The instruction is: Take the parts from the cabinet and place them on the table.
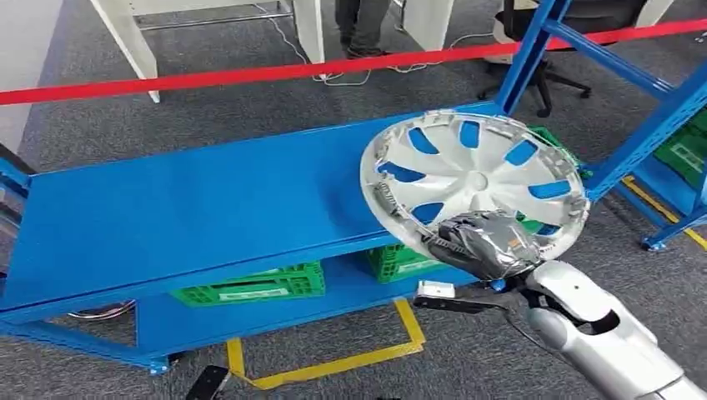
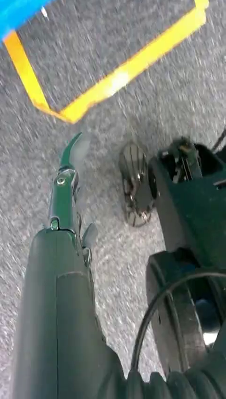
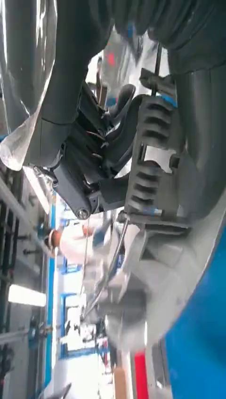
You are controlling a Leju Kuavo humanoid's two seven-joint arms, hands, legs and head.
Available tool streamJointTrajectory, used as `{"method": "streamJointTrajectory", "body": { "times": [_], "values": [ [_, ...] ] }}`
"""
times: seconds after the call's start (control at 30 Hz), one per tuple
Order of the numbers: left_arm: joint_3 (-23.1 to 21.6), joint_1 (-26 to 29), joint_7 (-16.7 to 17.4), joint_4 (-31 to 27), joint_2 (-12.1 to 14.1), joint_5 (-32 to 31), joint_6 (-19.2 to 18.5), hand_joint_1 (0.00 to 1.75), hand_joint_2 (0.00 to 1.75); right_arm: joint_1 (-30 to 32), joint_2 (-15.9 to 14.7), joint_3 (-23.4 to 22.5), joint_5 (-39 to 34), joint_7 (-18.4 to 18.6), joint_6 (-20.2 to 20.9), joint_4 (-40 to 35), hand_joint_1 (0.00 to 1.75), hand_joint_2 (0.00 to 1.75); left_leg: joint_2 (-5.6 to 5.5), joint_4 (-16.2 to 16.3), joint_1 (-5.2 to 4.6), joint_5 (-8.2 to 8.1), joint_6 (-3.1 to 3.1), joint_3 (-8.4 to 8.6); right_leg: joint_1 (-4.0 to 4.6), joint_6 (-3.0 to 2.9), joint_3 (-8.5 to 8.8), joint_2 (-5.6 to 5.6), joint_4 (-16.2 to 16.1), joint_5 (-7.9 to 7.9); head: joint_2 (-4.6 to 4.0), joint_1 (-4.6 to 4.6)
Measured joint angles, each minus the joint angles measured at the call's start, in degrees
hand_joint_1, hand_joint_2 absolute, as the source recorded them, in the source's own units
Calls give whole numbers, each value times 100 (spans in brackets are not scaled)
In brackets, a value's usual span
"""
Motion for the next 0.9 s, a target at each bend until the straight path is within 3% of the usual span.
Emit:
{"method": "streamJointTrajectory", "body": {
  "times": [0.03,0.1,0.13,0.17,0.2,0.23,0.3,0.33,0.37,0.4,0.43,0.47,0.5,0.53,0.57,0.6,0.63,0.67,0.7,0.73,0.8,0.83,0.87,0.9],
  "values": [
    [2,0,0,0,0,0,-2,0,175,0,0,2,0,2,2,7,175,175,3,12,5,63,-12,-86,-3,9,147,-1,-46,160,0,7],
    [7,-2,0,0,-2,0,-2,0,175,-6,0,18,0,0,13,6,175,175,2,52,28,175,-61,-264,-21,30,773,-5,-743,524,0,4],
    [7,-8,0,-2,-4,0,-2,0,175,-21,0,20,0,0,15,4,175,175,-3,99,31,225,-99,-319,-40,53,1183,-9,-1285,479,0,2],
    [9,-7,0,0,0,0,-2,0,175,-47,0,22,0,0,15,4,175,175,-16,152,6,256,-140,-399,-6,63,1533,0,-1772,235,0,24],
    [9,-3,-2,0,2,0,-2,0,175,-43,0,22,-7,2,13,2,175,175,-16,174,3,303,-172,-412,4,-29,1542,17,-1846,172,0,-2],
    [9,-1,-2,0,4,0,-4,0,175,-30,0,26,0,0,15,4,175,175,-15,170,3,357,-195,-414,8,-42,1425,7,-1840,189,0,18],
    [11,24,-2,0,13,0,-4,0,175,-17,0,52,13,-7,15,9,175,175,-22,153,19,446,-260,-450,5,-153,1348,-6,-1796,266,0,18],
    [11,27,-2,0,15,0,-4,0,175,-32,0,68,15,-9,15,9,175,175,-23,216,36,256,-299,-493,-8,-212,1306,-28,-1794,325,0,-2],
    [11,38,-2,0,15,0,-4,0,175,-34,0,68,15,-7,15,6,175,175,-24,429,37,-111,-332,-536,-8,-267,1288,-27,-1794,393,0,-11],
    [11,36,-2,0,15,0,-4,0,175,-41,0,68,15,-7,15,7,175,175,-23,817,46,-522,-360,-606,-2,-281,1209,-28,-1788,466,0,-33],
    [11,30,-2,0,15,0,-4,0,175,-41,0,68,15,-7,15,6,175,175,-24,1257,52,-825,-379,-671,3,-281,1130,-29,-1779,535,0,-31],
    [11,28,-2,0,15,0,-4,0,175,-40,-2,66,15,-4,15,9,175,175,-23,1693,57,-1007,-389,-719,14,-285,1045,-29,-1768,594,0,-31],
    [11,30,-2,0,15,0,-11,0,175,-40,-2,66,15,0,15,9,175,175,-23,1942,58,-1011,-390,-704,20,-288,959,-29,-1753,647,0,-28],
    [11,32,-2,0,13,0,-13,0,175,-37,-2,68,13,9,15,9,175,175,-24,1949,57,-887,-372,-588,30,-287,863,-26,-1731,700,0,-33],
    [11,30,-2,0,15,0,-13,0,175,-31,-2,68,11,13,15,9,175,175,-25,1739,55,-712,-343,-392,41,-285,782,-20,-1710,747,0,-35],
    [13,23,-2,0,15,0,-13,0,175,-24,-2,70,9,2,15,9,175,175,-28,1316,45,-537,-291,-81,59,-283,710,-9,-1700,793,0,-35],
    [15,12,-2,0,18,0,-13,0,175,-21,-2,70,7,9,15,9,175,175,-42,780,27,-468,-208,291,68,-279,668,-7,-1696,838,0,-33],
    [22,-4,-7,0,42,0,-11,0,175,-22,-2,70,-4,9,13,6,175,175,-39,301,-1,-659,-121,578,79,-250,634,-9,-1696,878,0,-28],
    [22,-14,-11,-2,39,0,-11,0,175,-23,-2,68,-4,9,13,7,175,175,-39,21,-7,-703,-124,723,74,-214,615,-15,-1692,930,0,-20],
    [24,-12,-11,0,42,0,-4,0,175,-25,-2,68,-9,9,13,6,175,175,-48,51,-35,-665,-130,677,50,-163,598,-25,-1723,995,0,-24],
    [31,-1,-13,0,39,0,0,0,175,-14,-2,72,-7,9,13,6,175,175,-47,-3,-71,-536,-65,638,20,-77,584,-24,-1783,1116,0,-28],
    [35,2,-13,0,26,0,0,0,175,-8,-2,72,-9,9,13,7,175,175,-2,-124,2,-421,-48,627,15,-65,540,-16,-1754,1031,0,-31],
    [44,-7,-13,-2,35,0,0,0,175,-15,-2,72,-11,9,13,6,175,175,1,-145,-13,-340,4,559,35,-51,437,-6,-1646,787,0,-22],
    [57,-17,-13,0,37,0,2,0,175,-21,-4,68,-13,9,13,6,175,175,4,-140,-11,-279,52,468,26,-40,330,3,-1334,449,0,-2]
  ]
}}
